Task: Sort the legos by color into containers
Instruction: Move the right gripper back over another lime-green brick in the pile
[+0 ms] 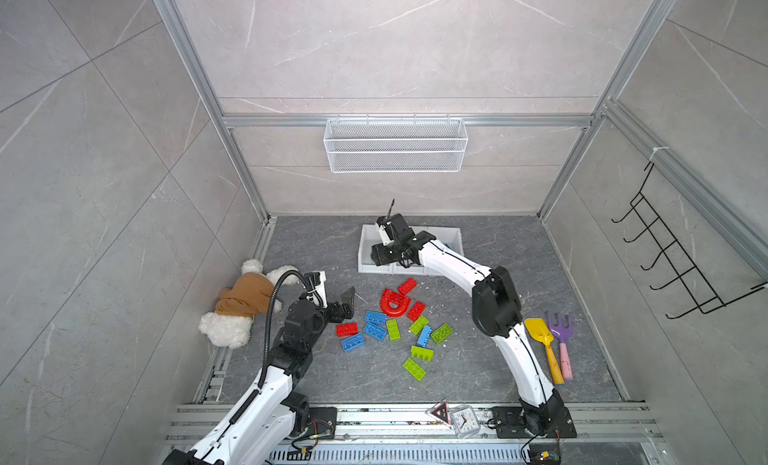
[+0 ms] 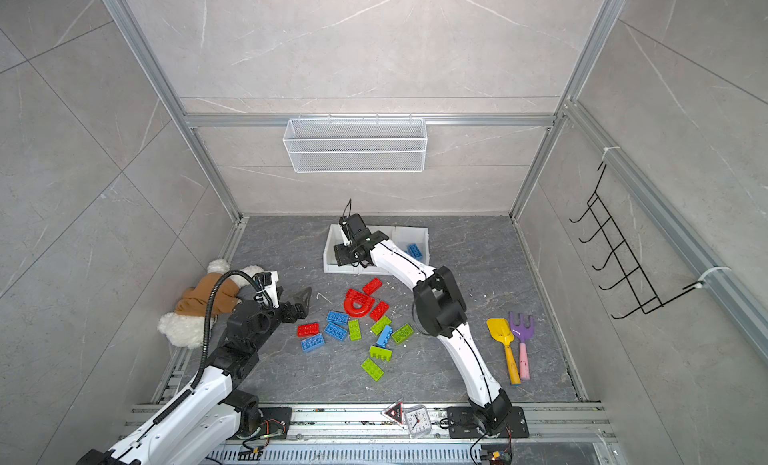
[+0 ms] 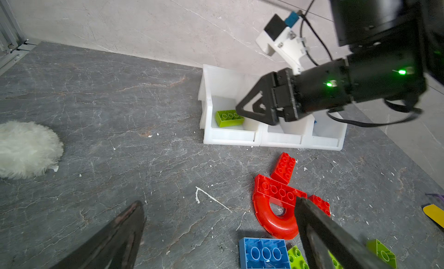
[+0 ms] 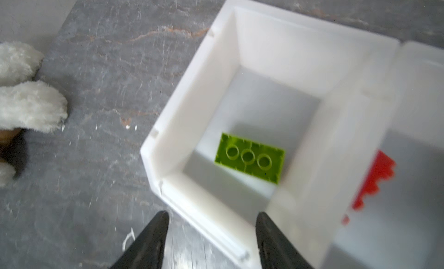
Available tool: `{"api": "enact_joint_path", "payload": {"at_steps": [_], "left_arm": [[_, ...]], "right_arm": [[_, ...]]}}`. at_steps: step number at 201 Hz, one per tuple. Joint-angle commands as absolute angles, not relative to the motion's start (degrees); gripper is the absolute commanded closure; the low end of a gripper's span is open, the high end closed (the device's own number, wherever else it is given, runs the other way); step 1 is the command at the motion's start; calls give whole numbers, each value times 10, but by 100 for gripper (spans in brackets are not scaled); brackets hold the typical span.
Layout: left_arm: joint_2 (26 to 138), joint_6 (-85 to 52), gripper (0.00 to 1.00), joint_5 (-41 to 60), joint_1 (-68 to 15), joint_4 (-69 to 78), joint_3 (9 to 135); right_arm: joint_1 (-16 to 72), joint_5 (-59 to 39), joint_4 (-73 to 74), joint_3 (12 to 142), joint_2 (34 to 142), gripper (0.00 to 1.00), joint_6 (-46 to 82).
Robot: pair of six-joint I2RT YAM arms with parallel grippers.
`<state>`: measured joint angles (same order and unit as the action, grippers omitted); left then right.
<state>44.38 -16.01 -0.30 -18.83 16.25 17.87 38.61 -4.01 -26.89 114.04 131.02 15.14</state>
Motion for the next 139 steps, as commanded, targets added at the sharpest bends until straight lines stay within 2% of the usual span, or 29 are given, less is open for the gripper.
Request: {"api": "enact_joint_path", "payload": {"at_steps": [1, 48, 75, 102, 139], "left_arm": [[438, -147, 0, -3, -188, 176, 182], [439, -149, 0, 0, -187, 171, 186], [436, -146, 0, -6, -187, 157, 191], [438, -148, 0, -1, -187, 161, 190], [451, -145, 0, 5, -187, 160, 194]], "right_arm": [[387, -27, -182, 1025, 1167, 36, 137], [386, 8, -224, 767, 956, 28, 137], [390, -29, -331, 721, 877, 25, 135], [397, 0, -397, 673, 818, 20, 107], [418, -2, -451, 632, 815, 15, 65]]}}
